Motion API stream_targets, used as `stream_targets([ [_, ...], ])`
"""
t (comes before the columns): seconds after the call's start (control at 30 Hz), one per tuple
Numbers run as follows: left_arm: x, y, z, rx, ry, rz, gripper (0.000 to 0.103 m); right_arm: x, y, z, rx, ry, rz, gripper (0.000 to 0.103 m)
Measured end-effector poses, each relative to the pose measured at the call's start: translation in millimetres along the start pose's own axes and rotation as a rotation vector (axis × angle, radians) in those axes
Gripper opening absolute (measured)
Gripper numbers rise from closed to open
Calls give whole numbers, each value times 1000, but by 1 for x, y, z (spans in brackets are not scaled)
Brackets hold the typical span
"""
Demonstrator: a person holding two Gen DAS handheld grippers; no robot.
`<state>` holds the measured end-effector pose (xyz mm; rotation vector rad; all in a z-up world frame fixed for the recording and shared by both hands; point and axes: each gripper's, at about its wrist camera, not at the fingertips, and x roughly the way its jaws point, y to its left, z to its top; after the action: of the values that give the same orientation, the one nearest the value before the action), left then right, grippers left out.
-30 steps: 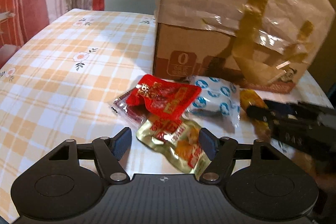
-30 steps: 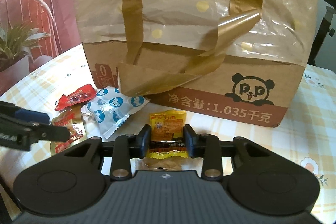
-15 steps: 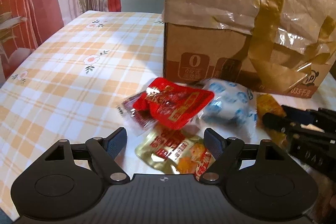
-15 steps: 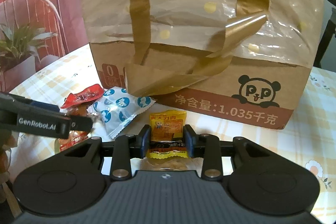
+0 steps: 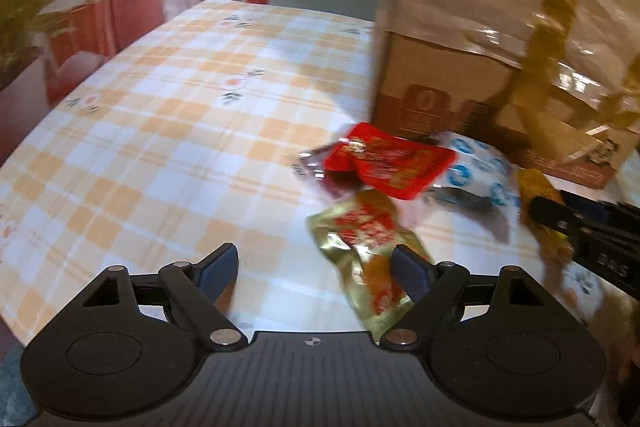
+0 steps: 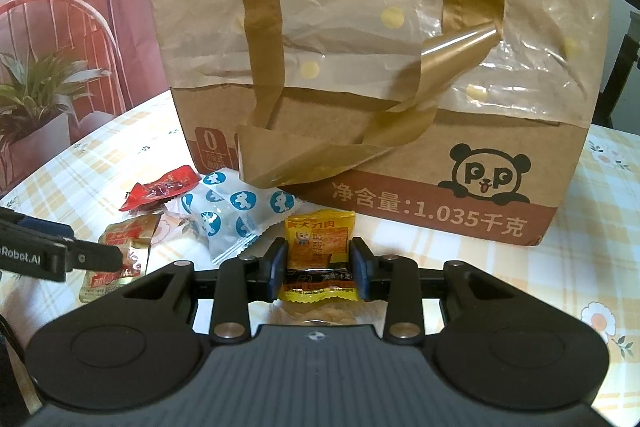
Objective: Organize snacks
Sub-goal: 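Grasp the small yellow packet with the right tool while the left tool grasps the gold packet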
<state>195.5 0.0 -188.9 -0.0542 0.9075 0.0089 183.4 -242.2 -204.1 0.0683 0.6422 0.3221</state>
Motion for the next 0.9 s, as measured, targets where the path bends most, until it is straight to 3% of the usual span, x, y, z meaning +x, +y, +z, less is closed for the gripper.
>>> stream_targets([
  [0.13, 2, 9, 2, -39, -3, 45, 86, 0, 0, 0, 4, -1, 0, 36],
  [0.23, 1, 6, 5, -38, -13, 38, 86, 0, 0, 0, 6, -1, 2, 36],
  [0.37, 4, -9, 5, 15, -34, 1, 86, 0, 1, 0, 4, -1, 4, 36],
  [0.73, 10, -30, -5, 104, -86, 18, 89, 1, 3, 0, 2, -3, 4, 36],
  [0.83, 4, -27, -9, 98, -99, 10, 76, 1, 3, 0, 7, -5, 4, 36],
  [0.9, 1, -23, -8, 95, -108, 3, 58, 1, 1, -1, 19, -7, 4, 36],
])
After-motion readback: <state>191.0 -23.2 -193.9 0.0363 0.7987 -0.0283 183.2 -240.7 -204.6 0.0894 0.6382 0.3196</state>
